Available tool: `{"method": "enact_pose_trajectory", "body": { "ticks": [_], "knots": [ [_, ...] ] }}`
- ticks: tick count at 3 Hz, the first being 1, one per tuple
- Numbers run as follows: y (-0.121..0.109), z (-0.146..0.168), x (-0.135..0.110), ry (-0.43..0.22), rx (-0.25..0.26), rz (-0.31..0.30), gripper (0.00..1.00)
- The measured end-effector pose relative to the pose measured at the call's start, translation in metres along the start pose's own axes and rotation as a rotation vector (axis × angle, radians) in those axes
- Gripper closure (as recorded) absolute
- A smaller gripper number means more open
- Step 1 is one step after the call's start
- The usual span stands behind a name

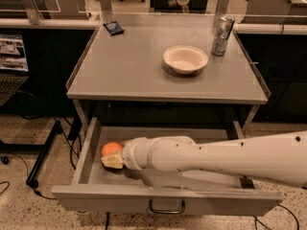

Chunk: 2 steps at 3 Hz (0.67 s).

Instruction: Pick orange from top drawer and place on counter

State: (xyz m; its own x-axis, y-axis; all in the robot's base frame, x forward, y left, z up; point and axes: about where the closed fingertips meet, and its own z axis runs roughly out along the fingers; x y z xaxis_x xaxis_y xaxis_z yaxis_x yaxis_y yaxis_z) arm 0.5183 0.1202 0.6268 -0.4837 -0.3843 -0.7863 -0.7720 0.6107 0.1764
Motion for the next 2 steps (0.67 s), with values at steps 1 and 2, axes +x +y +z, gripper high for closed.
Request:
{"method": "enact_pose_trajectory", "body": {
  "ticks": [1, 2],
  "knots": [
    [-0.002, -0.005, -0.033, -0.058, -0.087, -0.084, 1.0],
    [0.012, -0.056, -0.084, -0.151, -0.159, -0.115, 1.0]
  ]
}}
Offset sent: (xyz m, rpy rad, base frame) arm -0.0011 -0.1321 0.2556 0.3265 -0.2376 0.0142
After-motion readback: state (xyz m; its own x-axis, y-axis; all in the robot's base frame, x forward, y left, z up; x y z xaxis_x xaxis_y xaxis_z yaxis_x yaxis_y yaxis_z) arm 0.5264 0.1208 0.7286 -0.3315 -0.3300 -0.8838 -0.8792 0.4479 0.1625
